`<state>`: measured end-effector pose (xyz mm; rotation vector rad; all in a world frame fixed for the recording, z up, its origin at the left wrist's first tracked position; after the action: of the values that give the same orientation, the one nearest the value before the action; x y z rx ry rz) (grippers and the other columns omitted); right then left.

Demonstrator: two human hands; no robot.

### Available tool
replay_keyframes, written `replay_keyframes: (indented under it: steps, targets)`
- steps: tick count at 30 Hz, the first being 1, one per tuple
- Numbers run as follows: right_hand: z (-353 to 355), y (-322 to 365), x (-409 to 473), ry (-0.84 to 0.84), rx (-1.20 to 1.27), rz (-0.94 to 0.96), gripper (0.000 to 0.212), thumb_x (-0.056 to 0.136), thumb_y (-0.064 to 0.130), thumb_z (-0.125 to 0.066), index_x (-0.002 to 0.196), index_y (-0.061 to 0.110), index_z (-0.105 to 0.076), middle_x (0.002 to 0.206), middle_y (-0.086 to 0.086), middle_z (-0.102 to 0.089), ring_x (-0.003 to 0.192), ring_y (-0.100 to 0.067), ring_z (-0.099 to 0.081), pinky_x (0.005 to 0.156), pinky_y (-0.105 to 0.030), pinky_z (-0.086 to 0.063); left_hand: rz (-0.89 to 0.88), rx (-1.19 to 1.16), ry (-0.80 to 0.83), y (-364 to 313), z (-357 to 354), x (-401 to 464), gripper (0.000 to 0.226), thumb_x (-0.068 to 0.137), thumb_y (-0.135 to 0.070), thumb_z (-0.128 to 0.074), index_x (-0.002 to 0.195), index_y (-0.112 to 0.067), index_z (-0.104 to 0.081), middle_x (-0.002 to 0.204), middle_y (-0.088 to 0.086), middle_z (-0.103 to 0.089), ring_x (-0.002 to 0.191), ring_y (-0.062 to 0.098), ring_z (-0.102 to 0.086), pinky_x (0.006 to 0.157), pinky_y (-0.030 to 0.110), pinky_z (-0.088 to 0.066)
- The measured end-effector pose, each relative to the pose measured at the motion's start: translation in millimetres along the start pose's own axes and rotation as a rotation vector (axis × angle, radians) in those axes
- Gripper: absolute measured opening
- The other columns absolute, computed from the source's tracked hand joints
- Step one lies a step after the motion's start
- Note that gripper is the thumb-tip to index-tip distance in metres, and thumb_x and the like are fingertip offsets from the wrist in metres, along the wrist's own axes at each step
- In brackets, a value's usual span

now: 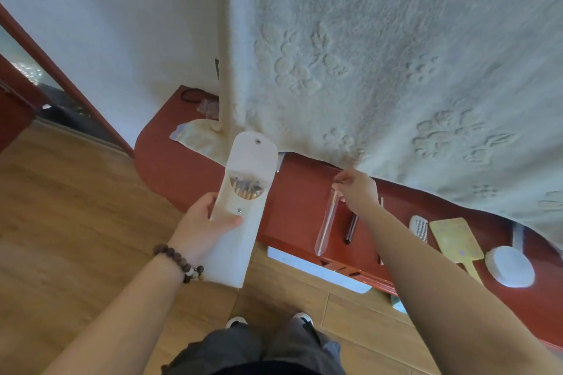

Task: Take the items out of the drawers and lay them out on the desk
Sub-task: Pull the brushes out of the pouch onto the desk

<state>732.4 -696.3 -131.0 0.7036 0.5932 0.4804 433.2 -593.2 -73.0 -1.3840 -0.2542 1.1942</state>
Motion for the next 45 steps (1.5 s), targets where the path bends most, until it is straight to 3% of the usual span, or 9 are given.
replay_keyframes:
  steps: [9, 14, 17, 20, 23, 31, 37, 42, 45]
  targets:
    - [-5, 4, -5, -0.075, -0.239, 0.089, 0.032, 0.085, 0.028, -0.068, 0.115, 0.019, -0.066, 0.12, -0.004, -0.06, 0.098, -0.022, -0.061, 0.074, -0.025, -0.04, 0.002, -0.047, 0.007, -7, -16, 5, 0.031, 0.075, -0.015, -0.077, 0.099, -0.026, -0.061, 0.095, -0.003, -0.072, 0.085, 0.021, -0.071, 0.076, 0.05, -0.058]
    - [-10, 76, -52, -0.047, 0.068, 0.411, 0.02, 0.079, 0.03, -0.074, 0.096, 0.019, -0.07, 0.085, 0.005, -0.063, 0.072, -0.001, -0.055, 0.066, -0.008, -0.039, -0.022, -0.054, 0.005, -14, -19, 2, 0.03, 0.076, -0.016, -0.076, 0.099, -0.026, -0.06, 0.093, -0.004, -0.072, 0.082, 0.018, -0.071, 0.073, 0.046, -0.059]
    - [-23, 107, -80, 0.119, 0.024, 0.563, 0.026, 0.073, 0.03, -0.079, 0.094, 0.019, -0.068, 0.086, 0.005, -0.057, 0.073, -0.005, -0.054, 0.066, -0.011, -0.041, -0.052, -0.053, 0.011, -18, -21, -1, 0.03, 0.077, -0.015, -0.076, 0.1, -0.025, -0.06, 0.093, -0.003, -0.072, 0.081, 0.018, -0.071, 0.07, 0.043, -0.06]
    - [-31, 111, -81, 0.186, -0.084, 0.518, 0.03, 0.067, 0.029, -0.082, 0.086, 0.018, -0.063, 0.087, 0.001, -0.055, 0.074, -0.01, -0.051, 0.064, -0.02, -0.039, -0.079, -0.034, 0.015, -22, -18, -3, 0.028, 0.077, -0.014, -0.075, 0.097, -0.026, -0.06, 0.09, -0.004, -0.071, 0.077, 0.016, -0.071, 0.062, 0.035, -0.058]
    - [-31, 111, -78, 0.228, -0.076, 0.464, 0.03, 0.065, 0.026, -0.084, 0.081, 0.019, -0.06, 0.087, 0.0, -0.056, 0.072, -0.005, -0.048, 0.064, -0.018, -0.039, -0.1, -0.007, 0.023, -23, -15, -6, 0.027, 0.077, -0.015, -0.076, 0.096, -0.026, -0.06, 0.089, -0.006, -0.071, 0.073, 0.013, -0.07, 0.058, 0.029, -0.055]
    - [-27, 115, -77, 0.24, -0.086, 0.49, 0.016, 0.075, 0.018, -0.074, 0.073, 0.016, -0.059, 0.072, 0.008, -0.056, 0.066, -0.003, -0.049, 0.058, -0.011, -0.035, -0.135, 0.032, 0.052, -22, -10, -6, 0.028, 0.078, -0.018, -0.074, 0.1, -0.026, -0.06, 0.093, -0.006, -0.07, 0.08, 0.016, -0.07, 0.064, 0.033, -0.057]
    - [-23, 119, -68, 0.119, 0.03, 0.472, 0.012, 0.081, 0.014, -0.068, 0.077, 0.009, -0.059, 0.071, -0.005, -0.064, 0.06, -0.009, -0.052, 0.057, -0.012, -0.038, -0.129, 0.053, 0.067, -21, -9, -2, 0.029, 0.076, -0.019, -0.076, 0.099, -0.028, -0.06, 0.093, -0.007, -0.07, 0.083, 0.016, -0.069, 0.072, 0.039, -0.059]
    - [-15, 122, -57, 0.109, 0.304, 0.328, 0.011, 0.086, 0.012, -0.066, 0.088, 0.007, -0.057, 0.071, -0.013, -0.07, 0.06, -0.017, -0.066, 0.065, -0.032, -0.058, -0.131, 0.049, 0.072, -19, -9, 0, 0.029, 0.076, -0.02, -0.076, 0.099, -0.027, -0.06, 0.092, -0.006, -0.07, 0.083, 0.016, -0.069, 0.07, 0.038, -0.058]
    - [-15, 119, -59, 0.238, 0.413, 0.205, 0.03, 0.079, 0.014, -0.074, 0.103, 0.007, -0.058, 0.085, -0.022, -0.07, 0.069, -0.023, -0.067, 0.075, -0.037, -0.059, -0.151, 0.039, 0.055, -21, -10, -1, 0.029, 0.077, -0.02, -0.076, 0.1, -0.027, -0.059, 0.092, -0.007, -0.07, 0.081, 0.014, -0.07, 0.065, 0.033, -0.057]
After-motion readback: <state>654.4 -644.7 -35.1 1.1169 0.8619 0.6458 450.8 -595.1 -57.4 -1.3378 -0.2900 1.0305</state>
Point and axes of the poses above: each hand's wrist, its own x-axis towards the middle knuckle, its own z-axis out of the back of the hand, y = z × x, the point moved 1 cm from there along x, towards the middle knuckle
